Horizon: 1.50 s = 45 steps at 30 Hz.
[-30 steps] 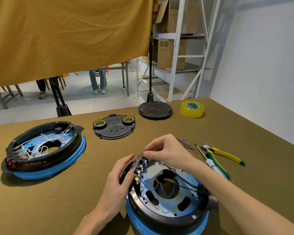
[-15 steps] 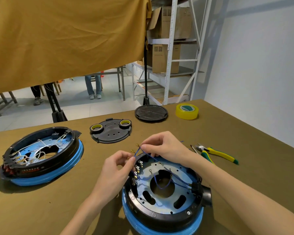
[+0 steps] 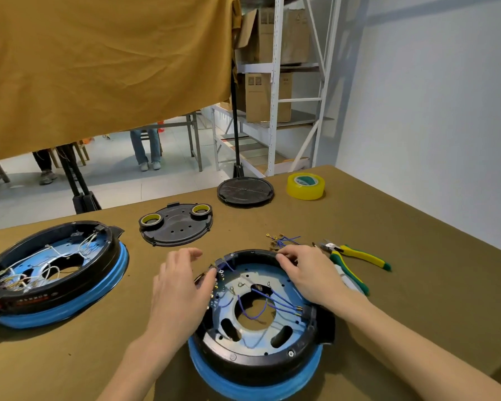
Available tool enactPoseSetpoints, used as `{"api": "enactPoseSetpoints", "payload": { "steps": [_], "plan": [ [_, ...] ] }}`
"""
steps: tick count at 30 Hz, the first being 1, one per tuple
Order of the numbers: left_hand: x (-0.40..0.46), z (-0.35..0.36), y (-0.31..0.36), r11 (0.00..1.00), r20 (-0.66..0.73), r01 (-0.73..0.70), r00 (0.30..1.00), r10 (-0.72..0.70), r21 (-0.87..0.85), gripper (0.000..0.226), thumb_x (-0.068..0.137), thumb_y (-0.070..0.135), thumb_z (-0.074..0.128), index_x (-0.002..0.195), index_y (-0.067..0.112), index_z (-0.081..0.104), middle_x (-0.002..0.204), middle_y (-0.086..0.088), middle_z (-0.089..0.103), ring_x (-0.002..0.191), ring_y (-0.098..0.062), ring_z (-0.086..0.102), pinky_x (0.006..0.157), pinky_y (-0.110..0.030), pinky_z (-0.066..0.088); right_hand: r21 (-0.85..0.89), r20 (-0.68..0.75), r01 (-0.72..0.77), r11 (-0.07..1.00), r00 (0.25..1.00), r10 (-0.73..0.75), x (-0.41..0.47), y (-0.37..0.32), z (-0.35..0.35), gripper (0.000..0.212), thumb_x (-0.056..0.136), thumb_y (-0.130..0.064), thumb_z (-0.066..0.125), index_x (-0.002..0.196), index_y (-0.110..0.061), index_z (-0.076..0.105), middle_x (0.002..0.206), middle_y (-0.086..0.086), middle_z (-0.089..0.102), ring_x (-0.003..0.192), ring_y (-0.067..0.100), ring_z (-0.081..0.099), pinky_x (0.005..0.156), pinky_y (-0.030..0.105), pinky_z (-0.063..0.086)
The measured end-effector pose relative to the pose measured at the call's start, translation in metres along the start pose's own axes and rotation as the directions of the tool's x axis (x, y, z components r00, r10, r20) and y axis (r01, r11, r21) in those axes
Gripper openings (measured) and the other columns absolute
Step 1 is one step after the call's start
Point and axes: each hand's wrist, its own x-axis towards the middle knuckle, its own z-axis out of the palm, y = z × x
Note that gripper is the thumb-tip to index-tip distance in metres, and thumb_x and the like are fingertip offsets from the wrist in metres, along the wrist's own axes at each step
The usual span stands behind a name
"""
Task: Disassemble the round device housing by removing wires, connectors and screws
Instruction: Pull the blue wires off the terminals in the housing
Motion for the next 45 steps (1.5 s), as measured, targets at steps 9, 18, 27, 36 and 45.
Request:
{"api": "enactPoseSetpoints", "payload": {
  "steps": [9, 18, 27, 36, 45],
  "plan": [
    [-0.021, 0.01, 0.039, 0.786, 0.385, -0.616, 0.741, 0.551, 0.06, 0.031, 0.097, 0.057, 0.047, 0.114, 0.042, 0.067, 0.108, 0.027, 0.06, 0.104, 0.002, 0.043, 0.1, -0.025, 0.032, 0.075, 0.061, 0.003, 0.997, 0.998, -0.007, 0.021, -0.008, 0.002, 0.028, 0.102, -0.042, 0.055, 0.109, -0.026, 0.077, 0.102, -0.005, 0.075, 0.092, 0.016, 0.066, 0.082, 0.04, 0.055],
    [0.001, 0.03, 0.049, 0.705, 0.381, -0.703, 0.679, 0.628, 0.091, 0.019, 0.095, 0.044, 0.066, 0.112, 0.041, 0.074, 0.102, 0.02, 0.06, 0.091, -0.006, 0.048, 0.09, -0.031, 0.038, 0.098, 0.059, 0.001, 0.995, 0.998, -0.007, 0.023, -0.007, 0.005, 0.028, 0.102, -0.041, 0.055, 0.111, -0.025, 0.077, 0.103, -0.006, 0.075, 0.09, 0.013, 0.066, 0.081, 0.039, 0.057],
    [0.01, 0.035, 0.051, 0.618, 0.407, -0.766, 0.629, 0.662, 0.178, 0.015, 0.082, 0.045, 0.079, 0.09, 0.039, 0.068, 0.087, 0.019, 0.067, 0.081, -0.007, 0.056, 0.084, -0.031, 0.048, 0.097, 0.059, 0.001, 0.995, 0.998, -0.007, 0.025, -0.006, 0.007, 0.028, 0.102, -0.041, 0.055, 0.11, -0.026, 0.076, 0.102, -0.006, 0.075, 0.089, 0.011, 0.066, 0.082, 0.039, 0.056],
    [0.009, 0.037, 0.048, 0.63, 0.43, -0.769, 0.606, 0.669, 0.104, 0.006, 0.09, 0.036, 0.074, 0.096, 0.036, 0.076, 0.092, 0.017, 0.067, 0.079, -0.006, 0.061, 0.073, -0.022, 0.048, 0.113, 0.045, -0.011, 0.994, 0.999, 0.006, 0.024, -0.005, 0.009, 0.028, 0.101, -0.042, 0.055, 0.109, -0.027, 0.077, 0.1, -0.008, 0.075, 0.089, 0.011, 0.067, 0.083, 0.04, 0.057],
    [0.009, 0.043, 0.047, 0.748, 0.468, -0.663, 0.67, 0.577, 0.027, 0.027, 0.099, 0.053, 0.056, 0.11, 0.038, 0.076, 0.094, 0.017, 0.072, 0.085, -0.002, 0.061, 0.092, -0.028, 0.05, 0.129, 0.034, -0.016, 0.991, 0.999, 0.012, 0.024, -0.004, 0.01, 0.027, 0.101, -0.042, 0.055, 0.107, -0.027, 0.077, 0.097, -0.007, 0.075, 0.087, 0.013, 0.066, 0.081, 0.041, 0.057]
  ]
}}
